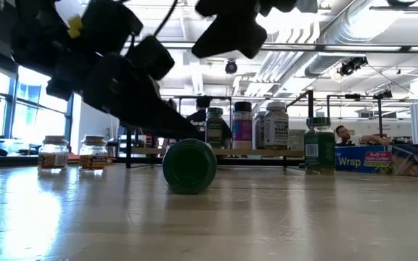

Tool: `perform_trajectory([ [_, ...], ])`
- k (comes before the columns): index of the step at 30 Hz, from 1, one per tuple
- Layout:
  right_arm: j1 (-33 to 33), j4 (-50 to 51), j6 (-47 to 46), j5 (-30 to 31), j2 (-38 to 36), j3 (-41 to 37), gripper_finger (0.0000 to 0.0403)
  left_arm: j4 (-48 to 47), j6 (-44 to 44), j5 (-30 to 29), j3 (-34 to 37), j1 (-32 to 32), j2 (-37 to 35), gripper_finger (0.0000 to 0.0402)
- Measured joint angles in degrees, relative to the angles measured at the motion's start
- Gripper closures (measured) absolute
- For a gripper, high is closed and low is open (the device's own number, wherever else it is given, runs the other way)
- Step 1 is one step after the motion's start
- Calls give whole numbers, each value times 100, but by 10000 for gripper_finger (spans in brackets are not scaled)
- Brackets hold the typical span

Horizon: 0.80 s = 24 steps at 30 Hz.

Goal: Shelf spices
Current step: Put the left green seasoning bottle on the shelf aligned with the other green seasoning bottles

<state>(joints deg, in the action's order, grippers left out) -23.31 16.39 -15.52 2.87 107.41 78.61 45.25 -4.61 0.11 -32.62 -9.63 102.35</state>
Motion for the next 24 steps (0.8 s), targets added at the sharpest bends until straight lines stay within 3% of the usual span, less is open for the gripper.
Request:
perform_trajectory([
  [5, -256, -17, 848, 716, 234, 1, 181, -301, -304, -1, -4, 205, 2, 253],
  [10, -288, 15, 824, 1342, 372, 2, 181, -453, -552, -172, -16, 287, -13, 278],
  [15, -248, 606, -134, 2173, 371, 203, 181, -569, -643, -1389, -17, 289, -64, 295],
  [18, -144, 1541, -1550, 2812, 361, 427, 181, -687, -675, -2156, -2, 293, -171, 305],
  [21, -3, 2031, -2677, 2955, 361, 430, 181, -820, -675, -2414, 5, 296, -410, 313],
  [24, 33, 1674, -3142, 2938, 359, 136, 181, -1222, -715, -2437, -9, 293, -671, 319],
])
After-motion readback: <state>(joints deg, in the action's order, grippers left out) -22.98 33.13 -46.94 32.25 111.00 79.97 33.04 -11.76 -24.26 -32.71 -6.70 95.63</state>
